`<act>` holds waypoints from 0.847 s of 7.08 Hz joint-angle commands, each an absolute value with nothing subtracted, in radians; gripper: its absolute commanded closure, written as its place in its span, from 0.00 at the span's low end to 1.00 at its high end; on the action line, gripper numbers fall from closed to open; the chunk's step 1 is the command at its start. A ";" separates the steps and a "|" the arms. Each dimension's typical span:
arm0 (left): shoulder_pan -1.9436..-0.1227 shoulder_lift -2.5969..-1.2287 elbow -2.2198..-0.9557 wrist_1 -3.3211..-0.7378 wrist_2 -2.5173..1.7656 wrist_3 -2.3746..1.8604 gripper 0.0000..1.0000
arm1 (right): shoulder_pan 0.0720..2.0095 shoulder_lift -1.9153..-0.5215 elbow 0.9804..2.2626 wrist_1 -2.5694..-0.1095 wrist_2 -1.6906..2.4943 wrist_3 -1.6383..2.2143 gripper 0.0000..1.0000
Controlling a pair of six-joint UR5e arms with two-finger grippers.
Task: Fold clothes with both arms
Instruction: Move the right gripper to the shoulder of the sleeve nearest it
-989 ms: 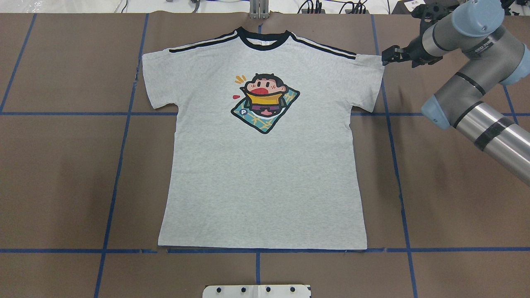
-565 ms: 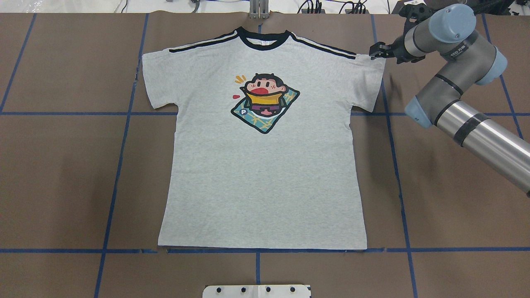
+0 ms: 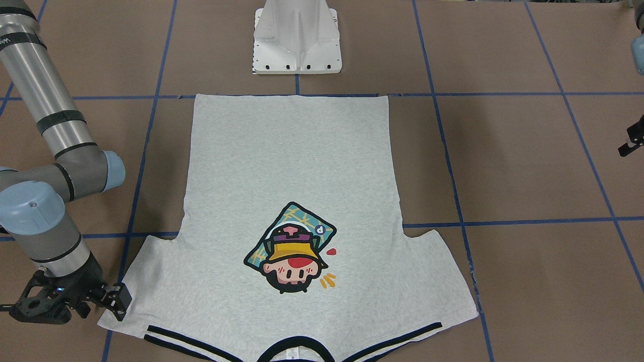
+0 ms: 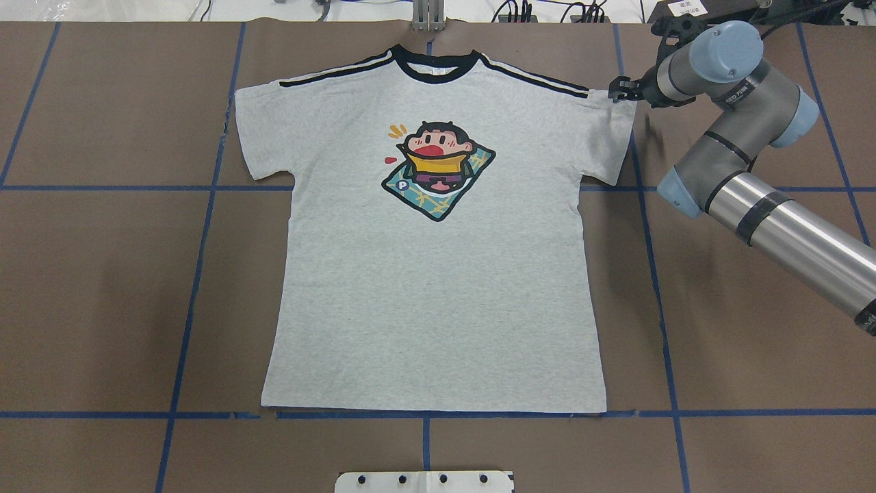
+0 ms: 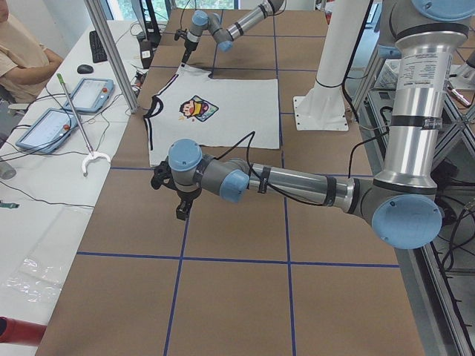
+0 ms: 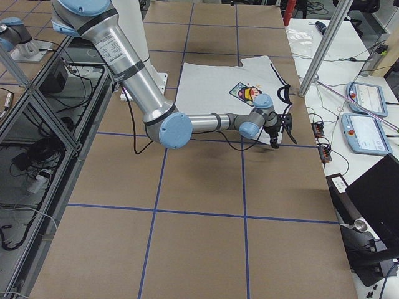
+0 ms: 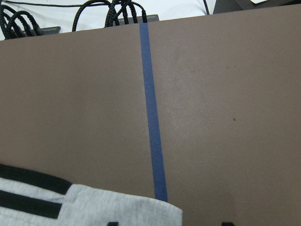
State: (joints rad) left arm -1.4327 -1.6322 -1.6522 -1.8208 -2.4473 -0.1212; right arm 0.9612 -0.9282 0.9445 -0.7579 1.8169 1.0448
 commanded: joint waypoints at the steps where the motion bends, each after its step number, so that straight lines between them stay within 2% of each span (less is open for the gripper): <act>1: -1.433 -1.632 -1.652 -1.821 -2.448 -0.121 0.00 | 0.960 -0.913 0.927 -0.758 1.810 1.045 0.74; 2: -1.433 -1.632 -1.651 -1.821 -2.447 -0.121 0.00 | 0.960 -0.904 0.927 -0.762 1.809 1.039 1.00; 4: -1.433 -1.632 -1.649 -1.821 -2.447 -0.121 0.00 | 0.962 -0.881 0.948 -0.770 1.809 1.037 1.00; 6: -1.433 -1.632 -1.658 -1.821 -2.448 -0.121 0.00 | 0.890 -0.870 1.114 -0.951 1.807 1.040 1.00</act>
State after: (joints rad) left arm -1.4327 -1.6321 -1.6541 -1.8208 -2.4478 -0.1212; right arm 0.9355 -0.8782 1.0229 -0.8377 1.8089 1.0372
